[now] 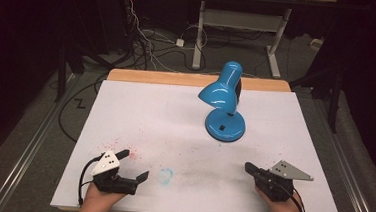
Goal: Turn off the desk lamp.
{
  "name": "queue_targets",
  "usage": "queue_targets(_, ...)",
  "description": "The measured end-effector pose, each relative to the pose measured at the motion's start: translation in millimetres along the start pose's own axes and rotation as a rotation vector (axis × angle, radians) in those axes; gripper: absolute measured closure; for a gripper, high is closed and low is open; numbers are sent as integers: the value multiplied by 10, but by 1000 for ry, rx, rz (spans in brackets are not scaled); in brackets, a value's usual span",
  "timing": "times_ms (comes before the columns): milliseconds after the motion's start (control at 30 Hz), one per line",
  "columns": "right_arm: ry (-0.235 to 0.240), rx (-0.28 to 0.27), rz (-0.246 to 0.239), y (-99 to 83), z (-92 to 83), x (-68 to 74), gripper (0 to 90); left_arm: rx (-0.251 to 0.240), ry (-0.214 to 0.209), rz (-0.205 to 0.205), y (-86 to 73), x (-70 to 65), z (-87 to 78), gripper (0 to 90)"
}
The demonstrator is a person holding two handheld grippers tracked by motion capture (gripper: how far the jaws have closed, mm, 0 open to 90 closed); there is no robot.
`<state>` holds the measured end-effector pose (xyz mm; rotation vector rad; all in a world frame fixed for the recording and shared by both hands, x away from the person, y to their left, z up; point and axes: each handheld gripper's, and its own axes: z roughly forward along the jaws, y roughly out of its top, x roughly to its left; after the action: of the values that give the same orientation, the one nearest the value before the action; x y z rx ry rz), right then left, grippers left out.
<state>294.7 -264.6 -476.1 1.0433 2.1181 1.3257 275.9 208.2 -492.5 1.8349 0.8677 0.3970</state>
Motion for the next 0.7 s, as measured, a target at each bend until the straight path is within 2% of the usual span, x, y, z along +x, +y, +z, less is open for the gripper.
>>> queue_targets(67, 0, 17, 5, -7, 37, -9, 708, 2, -1, -1, -1, 3, 7, 0)
queue_targets(167, 25, 51, 24, -18, 82, -14, 559, 5, -5, -3, -4, 6, 9, 0)
queue_targets(300, 15, 89, -4, -37, 129, -5, 345, 5, -6, -1, -6, 8, -2, 0)
queue_targets(367, 12, 97, 1, -33, 138, -5, 256, 2, -6, -6, -5, 20, -10, 0)
queue_targets(467, -1, 78, 9, -37, 126, -1, 140, 1, -5, -6, -3, 21, -17, 0)
queue_targets(567, -17, 34, 23, -43, 86, 12, 25, 0, -6, -4, 0, 18, -23, 0)
queue_targets(700, -30, -37, 26, -26, -52, 22, 6, 1, -3, -3, 4, 19, -33, 0)
